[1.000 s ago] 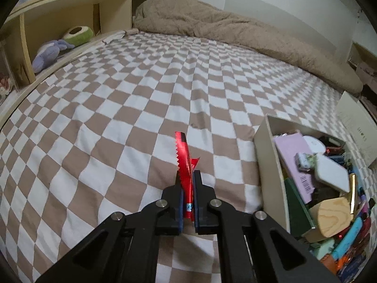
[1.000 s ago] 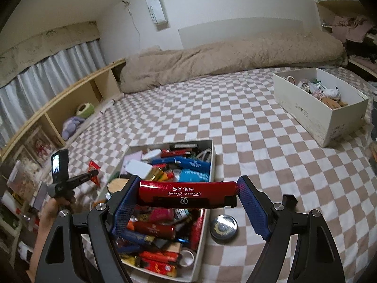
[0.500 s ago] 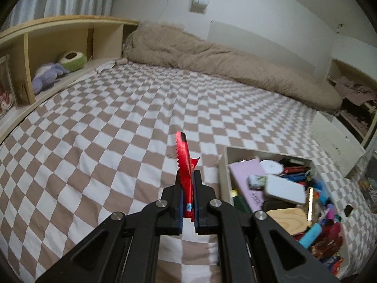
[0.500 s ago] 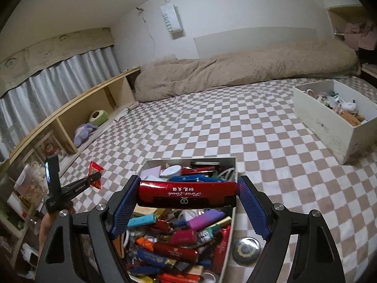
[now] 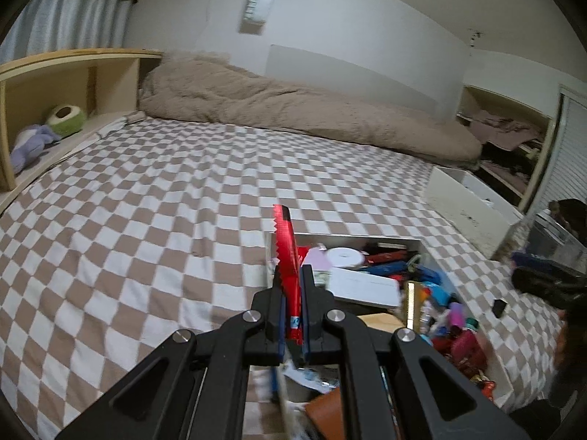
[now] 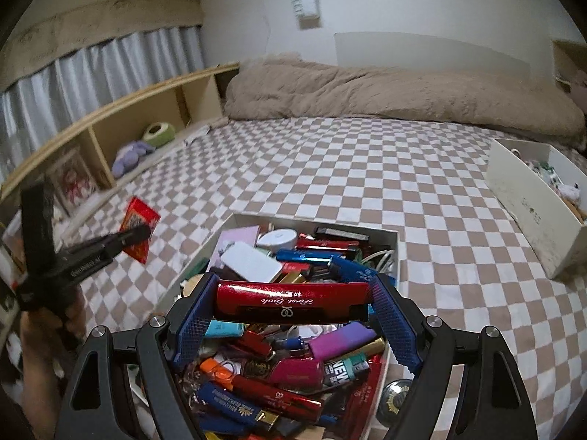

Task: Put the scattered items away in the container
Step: 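Carry the red lighter over the tray and open the right gripper while the left carries the packet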

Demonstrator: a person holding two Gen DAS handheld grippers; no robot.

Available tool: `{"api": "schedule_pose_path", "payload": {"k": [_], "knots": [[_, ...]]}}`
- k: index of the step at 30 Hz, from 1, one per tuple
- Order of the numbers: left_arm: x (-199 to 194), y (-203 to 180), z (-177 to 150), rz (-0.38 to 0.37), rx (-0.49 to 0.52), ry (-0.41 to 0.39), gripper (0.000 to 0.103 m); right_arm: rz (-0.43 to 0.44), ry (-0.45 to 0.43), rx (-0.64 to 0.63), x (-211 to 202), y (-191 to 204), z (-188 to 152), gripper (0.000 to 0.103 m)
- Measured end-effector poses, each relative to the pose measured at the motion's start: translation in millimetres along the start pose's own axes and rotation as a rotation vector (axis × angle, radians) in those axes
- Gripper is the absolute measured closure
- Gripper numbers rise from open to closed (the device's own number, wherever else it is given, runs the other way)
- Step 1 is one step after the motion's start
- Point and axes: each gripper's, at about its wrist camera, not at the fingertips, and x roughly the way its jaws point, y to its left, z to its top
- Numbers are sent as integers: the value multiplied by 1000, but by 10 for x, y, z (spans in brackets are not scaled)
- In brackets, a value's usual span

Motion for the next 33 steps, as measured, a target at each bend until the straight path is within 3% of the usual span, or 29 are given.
{"api": "schedule_pose_path", "payload": {"k": [9, 14, 23, 33], "knots": [[-19, -161, 0, -103, 0, 19, 96, 29, 54, -9, 267, 27, -49, 20], [-27, -239, -34, -153, -4, 36, 96, 81, 27, 106, 287, -118, -125, 16], [-21, -483, -123, -263, 11, 89, 96, 82, -21, 194, 151, -309, -203, 16], [-8, -1021, -331, -441, 66, 179, 96, 92, -70, 254, 10, -473, -243, 16]]}}
